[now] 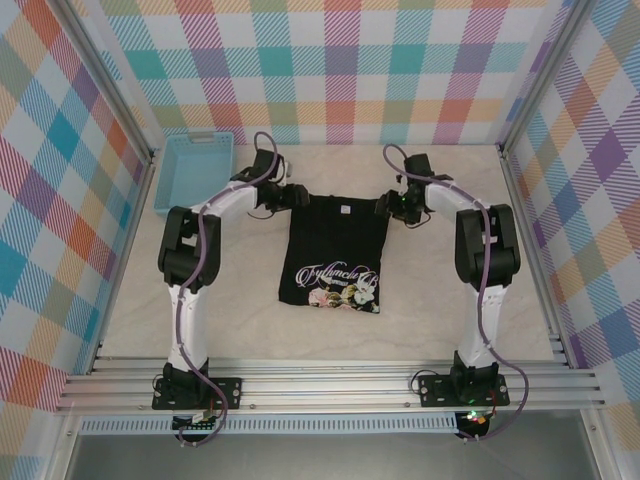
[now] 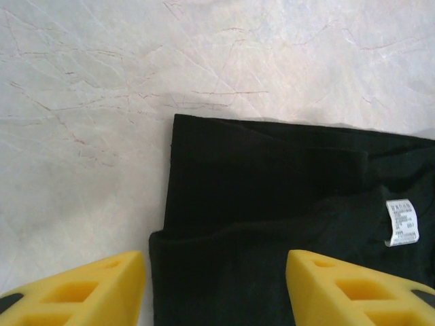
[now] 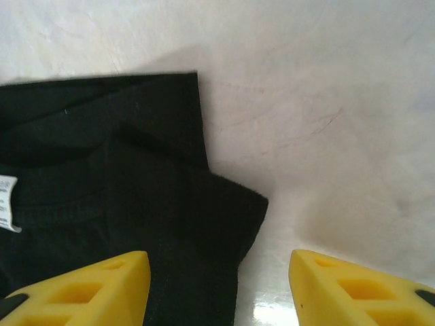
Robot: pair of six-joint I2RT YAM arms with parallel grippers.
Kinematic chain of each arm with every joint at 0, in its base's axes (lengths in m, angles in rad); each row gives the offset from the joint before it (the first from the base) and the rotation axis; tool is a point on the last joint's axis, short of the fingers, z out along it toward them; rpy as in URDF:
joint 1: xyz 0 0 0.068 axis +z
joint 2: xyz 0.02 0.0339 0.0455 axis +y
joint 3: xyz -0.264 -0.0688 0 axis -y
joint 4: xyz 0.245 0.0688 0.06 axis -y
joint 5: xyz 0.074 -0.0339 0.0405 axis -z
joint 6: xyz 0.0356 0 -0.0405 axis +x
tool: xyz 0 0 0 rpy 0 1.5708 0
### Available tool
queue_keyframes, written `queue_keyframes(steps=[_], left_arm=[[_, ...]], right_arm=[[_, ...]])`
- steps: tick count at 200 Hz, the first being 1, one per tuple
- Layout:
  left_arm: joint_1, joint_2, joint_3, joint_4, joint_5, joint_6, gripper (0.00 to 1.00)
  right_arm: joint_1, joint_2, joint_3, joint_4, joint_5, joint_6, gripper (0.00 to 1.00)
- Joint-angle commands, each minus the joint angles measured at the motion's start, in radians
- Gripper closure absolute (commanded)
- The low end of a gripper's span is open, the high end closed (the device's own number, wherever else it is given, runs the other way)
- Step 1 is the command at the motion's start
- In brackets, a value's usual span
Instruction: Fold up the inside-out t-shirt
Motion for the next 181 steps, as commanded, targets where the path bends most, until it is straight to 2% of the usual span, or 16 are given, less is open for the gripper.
queue_keyframes(steps=[1,39,69,91,118,156,181], left_arm=[[0.001,0.026,0.060,-0.056,0.036,0.016,0.47],[0.003,0.049,0.068,-0.060,0.041,0.020,0.56],[0.008,0.048,0.054,-0.051,0.039,0.014,0.62],[0.018,0.039,0.038,-0.035,0.041,0.002,0.66],[0.032,0.037,0.019,-0.005,0.046,-0.014,0.75],[0.054,0.037,0.010,0.008,0.074,-0.028,0.93],[0.065,0.015,-0.010,0.024,0.085,-0.027,1.00]], right_arm=[[0.004,0.015,-0.020,0.045,-0.060,0.039,0.49],[0.004,0.029,-0.018,0.078,-0.068,0.039,0.66],[0.004,0.021,-0.005,0.109,-0.063,0.014,0.87],[0.004,-0.013,-0.025,0.168,-0.095,-0.014,0.95],[0.004,-0.035,-0.037,0.230,-0.167,-0.039,1.00],[0.004,-0.027,-0.027,0.287,-0.251,-0.058,1.00],[0.004,-0.020,-0.027,0.331,-0.303,-0.069,1.00]])
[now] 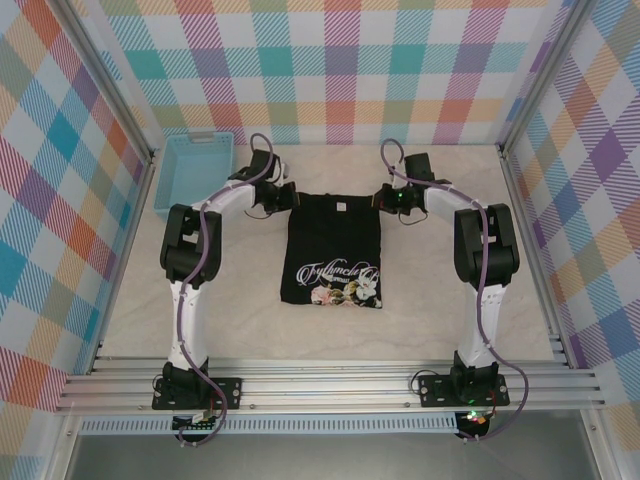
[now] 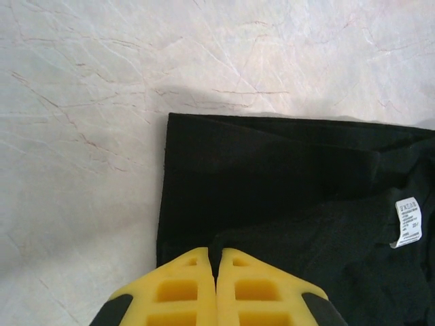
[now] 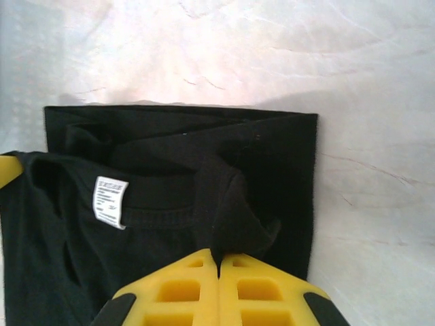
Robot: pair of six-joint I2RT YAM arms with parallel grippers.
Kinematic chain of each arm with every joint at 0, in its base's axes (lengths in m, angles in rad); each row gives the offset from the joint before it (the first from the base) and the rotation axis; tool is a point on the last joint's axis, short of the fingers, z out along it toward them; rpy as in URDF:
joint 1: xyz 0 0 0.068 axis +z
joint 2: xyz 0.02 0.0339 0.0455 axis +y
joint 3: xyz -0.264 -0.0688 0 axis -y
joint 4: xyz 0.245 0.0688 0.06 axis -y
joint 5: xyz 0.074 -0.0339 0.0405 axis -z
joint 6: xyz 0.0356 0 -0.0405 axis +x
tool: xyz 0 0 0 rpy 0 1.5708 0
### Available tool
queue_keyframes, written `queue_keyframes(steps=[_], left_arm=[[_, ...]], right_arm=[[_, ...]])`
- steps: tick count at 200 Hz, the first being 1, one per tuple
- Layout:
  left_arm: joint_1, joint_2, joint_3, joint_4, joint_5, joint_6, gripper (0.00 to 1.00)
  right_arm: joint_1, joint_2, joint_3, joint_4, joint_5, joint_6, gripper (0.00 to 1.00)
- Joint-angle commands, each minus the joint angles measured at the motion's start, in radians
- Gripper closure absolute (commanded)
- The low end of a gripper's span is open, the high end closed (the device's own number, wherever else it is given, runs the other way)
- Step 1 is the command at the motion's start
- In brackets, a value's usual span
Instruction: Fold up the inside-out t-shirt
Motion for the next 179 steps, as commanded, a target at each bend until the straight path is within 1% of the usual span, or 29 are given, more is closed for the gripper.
queue_keyframes(steps=[1,33,47,52,67,88,119,144,155,162,179], left_arm=[[0.024,-0.024,-0.026,0.028,0.029,0.000,1.00],[0.039,-0.059,-0.062,0.060,0.061,-0.013,1.00],[0.048,-0.079,-0.083,0.070,0.077,-0.023,1.00],[0.050,-0.085,-0.091,0.106,0.084,-0.027,1.00],[0.060,-0.100,-0.109,0.126,0.093,-0.033,1.00],[0.070,-0.103,-0.125,0.138,0.090,-0.041,1.00],[0.074,-0.092,-0.132,0.134,0.079,-0.042,1.00],[0.075,-0.082,-0.122,0.114,0.067,-0.032,1.00],[0.075,-0.083,-0.119,0.111,0.062,-0.032,0.94],[0.075,-0.084,-0.117,0.108,0.059,-0.033,0.87],[0.075,-0.092,-0.115,0.101,0.046,-0.033,0.75]], right_arm=[[0.002,-0.027,0.001,0.085,-0.096,-0.034,1.00],[0.002,-0.003,0.001,0.159,-0.173,-0.039,1.00],[0.002,0.013,0.010,0.180,-0.188,-0.036,1.00],[0.001,0.020,0.016,0.182,-0.189,-0.035,1.00],[0.002,0.059,0.055,0.159,-0.161,-0.027,1.00],[0.002,0.149,0.175,0.019,-0.069,-0.012,1.00],[0.002,0.265,0.332,-0.131,0.005,-0.003,0.90],[0.002,0.280,0.354,-0.158,0.027,-0.027,0.79],[0.001,0.263,0.344,-0.159,0.040,-0.046,0.74],[0.002,0.251,0.334,-0.158,0.049,-0.057,0.70],[0.001,0.220,0.312,-0.151,0.060,-0.083,0.62]])
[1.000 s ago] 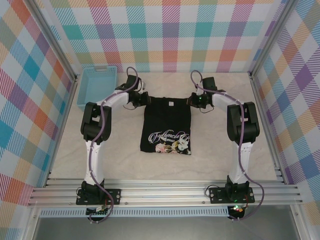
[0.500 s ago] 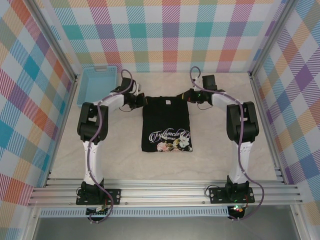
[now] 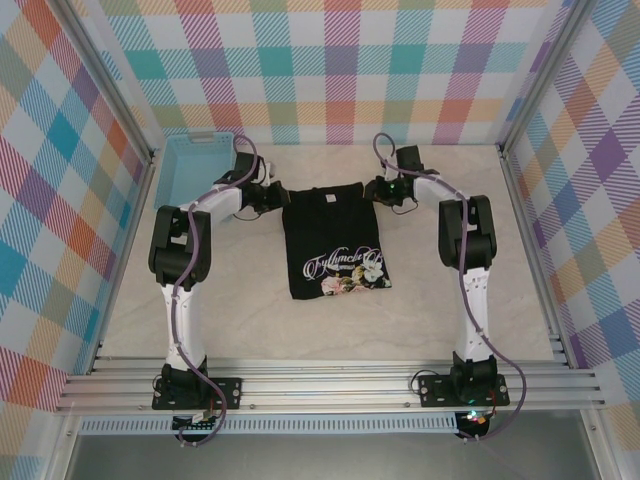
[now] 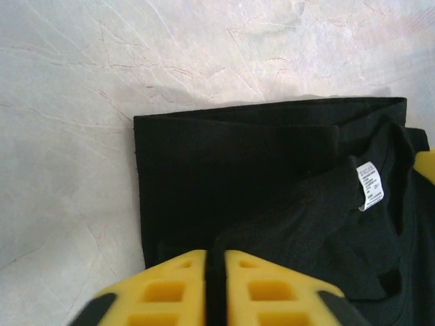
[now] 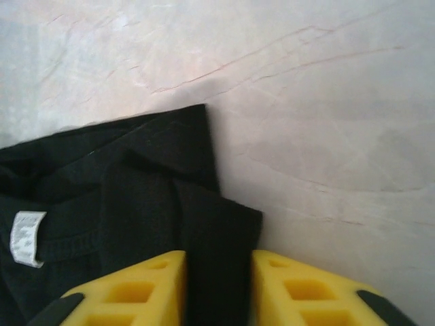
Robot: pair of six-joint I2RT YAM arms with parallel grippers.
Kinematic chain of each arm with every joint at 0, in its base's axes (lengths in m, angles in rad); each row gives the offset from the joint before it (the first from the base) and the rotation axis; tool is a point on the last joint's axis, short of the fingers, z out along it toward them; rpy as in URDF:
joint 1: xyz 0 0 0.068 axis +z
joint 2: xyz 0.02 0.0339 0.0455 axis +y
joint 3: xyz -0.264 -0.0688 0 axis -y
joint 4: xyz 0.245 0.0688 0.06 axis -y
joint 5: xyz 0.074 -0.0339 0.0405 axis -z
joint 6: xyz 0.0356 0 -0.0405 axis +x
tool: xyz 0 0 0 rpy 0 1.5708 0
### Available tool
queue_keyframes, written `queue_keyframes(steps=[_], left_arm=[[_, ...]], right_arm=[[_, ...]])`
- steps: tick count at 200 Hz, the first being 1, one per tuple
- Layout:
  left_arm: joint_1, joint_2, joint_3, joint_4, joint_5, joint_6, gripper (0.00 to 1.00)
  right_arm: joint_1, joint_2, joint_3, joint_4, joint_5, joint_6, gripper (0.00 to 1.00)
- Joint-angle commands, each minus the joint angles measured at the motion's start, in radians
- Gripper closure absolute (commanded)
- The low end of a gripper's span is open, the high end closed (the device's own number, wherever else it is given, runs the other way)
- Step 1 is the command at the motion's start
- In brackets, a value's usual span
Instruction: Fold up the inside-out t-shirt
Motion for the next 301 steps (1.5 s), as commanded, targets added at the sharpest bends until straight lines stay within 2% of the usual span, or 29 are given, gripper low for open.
queue_keyframes(steps=[1,30,51,80,117,156,200,229,266,301], left_arm=[[0.009,-0.033,-0.001,-0.019,-0.018,-0.002,0.74],[0.009,-0.044,-0.010,-0.031,-0.066,0.001,0.53],[0.008,-0.030,-0.008,-0.032,-0.049,0.003,0.42],[0.003,0.007,0.019,-0.079,-0.035,0.021,0.35],[-0.013,0.089,0.092,-0.104,0.051,0.017,0.34],[-0.043,0.145,0.144,-0.119,0.088,0.013,0.43],[-0.045,0.185,0.179,-0.115,0.124,0.007,0.65],[-0.045,0.200,0.198,-0.104,0.151,0.009,0.79],[-0.040,0.216,0.280,-0.132,0.171,0.029,1.00],[-0.019,0.187,0.369,-0.138,0.179,0.035,1.00]], right_arm=[[0.002,-0.055,-0.018,-0.054,0.053,-0.055,0.62],[0.002,-0.037,0.003,-0.057,0.036,-0.057,0.54],[0.015,-0.005,0.033,-0.070,0.036,-0.053,0.52],[0.039,0.027,0.064,-0.089,0.045,-0.053,0.49],[0.062,0.069,0.129,-0.147,0.051,-0.054,0.47],[0.086,0.108,0.187,-0.214,0.040,-0.047,0.50],[0.097,0.132,0.223,-0.218,0.013,-0.038,0.57],[0.099,0.140,0.242,-0.188,-0.048,-0.019,0.66],[0.093,0.108,0.269,-0.187,-0.032,-0.042,0.88],[0.065,0.029,0.278,-0.145,-0.045,-0.053,0.98]])
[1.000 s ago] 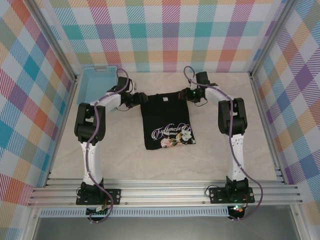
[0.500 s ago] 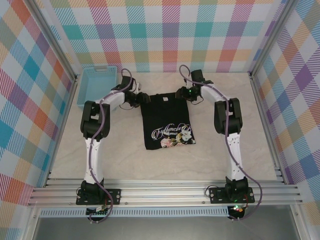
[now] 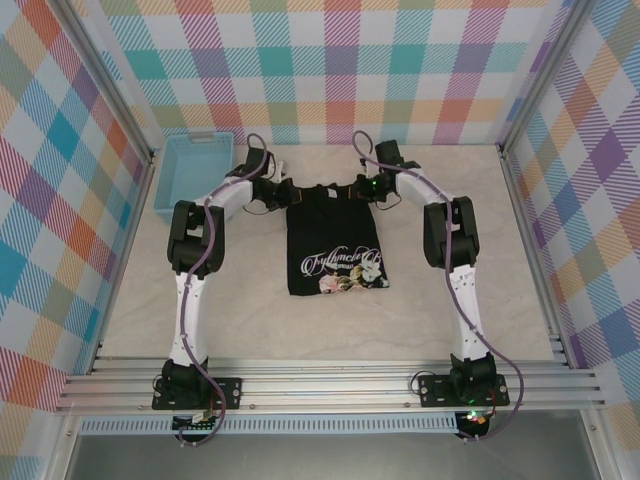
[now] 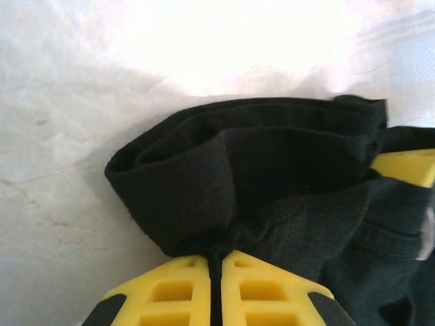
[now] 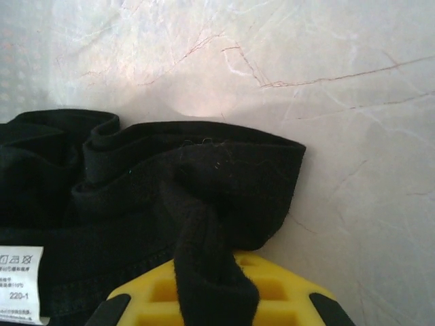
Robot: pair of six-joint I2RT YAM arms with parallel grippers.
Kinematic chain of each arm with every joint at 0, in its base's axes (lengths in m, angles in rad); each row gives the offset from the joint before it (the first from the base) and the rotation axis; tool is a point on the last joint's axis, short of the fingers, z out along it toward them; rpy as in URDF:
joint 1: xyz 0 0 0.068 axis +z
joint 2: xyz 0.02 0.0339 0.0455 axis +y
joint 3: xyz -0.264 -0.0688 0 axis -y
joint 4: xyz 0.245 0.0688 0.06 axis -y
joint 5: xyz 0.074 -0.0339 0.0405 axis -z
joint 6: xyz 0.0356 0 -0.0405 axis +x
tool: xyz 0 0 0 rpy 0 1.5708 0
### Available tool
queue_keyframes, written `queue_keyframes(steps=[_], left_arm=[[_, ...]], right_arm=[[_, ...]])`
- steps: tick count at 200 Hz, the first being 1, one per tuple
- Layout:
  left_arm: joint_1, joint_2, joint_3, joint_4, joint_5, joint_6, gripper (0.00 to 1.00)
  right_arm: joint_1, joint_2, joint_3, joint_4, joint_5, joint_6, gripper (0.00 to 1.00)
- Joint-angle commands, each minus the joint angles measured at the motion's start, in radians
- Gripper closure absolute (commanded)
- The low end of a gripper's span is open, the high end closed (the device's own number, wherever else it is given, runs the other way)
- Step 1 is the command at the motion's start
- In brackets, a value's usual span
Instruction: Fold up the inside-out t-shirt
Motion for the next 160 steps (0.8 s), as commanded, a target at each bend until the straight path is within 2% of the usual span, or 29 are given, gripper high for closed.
queue_keyframes(steps=[1,29,81,102,128,160], left_arm=[[0.007,-0.023,0.083,-0.007,0.035,0.022,1.00],[0.029,-0.055,0.177,-0.024,0.034,0.026,1.00],[0.045,-0.047,0.539,-0.177,0.060,0.053,1.00],[0.048,-0.083,0.608,-0.210,0.085,0.070,1.00],[0.045,-0.185,0.513,-0.197,0.138,0.094,1.00],[0.033,-0.390,0.091,-0.016,0.165,0.093,1.00]], right_arm=[[-0.016,-0.085,0.039,0.027,-0.046,-0.019,0.98],[-0.038,-0.133,0.091,0.053,-0.071,0.001,1.00],[-0.047,-0.154,0.332,0.024,-0.143,0.031,1.00],[-0.047,-0.197,0.369,0.044,-0.204,0.035,1.00],[-0.043,-0.311,0.235,0.143,-0.292,0.051,1.00],[-0.033,-0.527,-0.178,0.352,-0.336,0.043,1.00]])
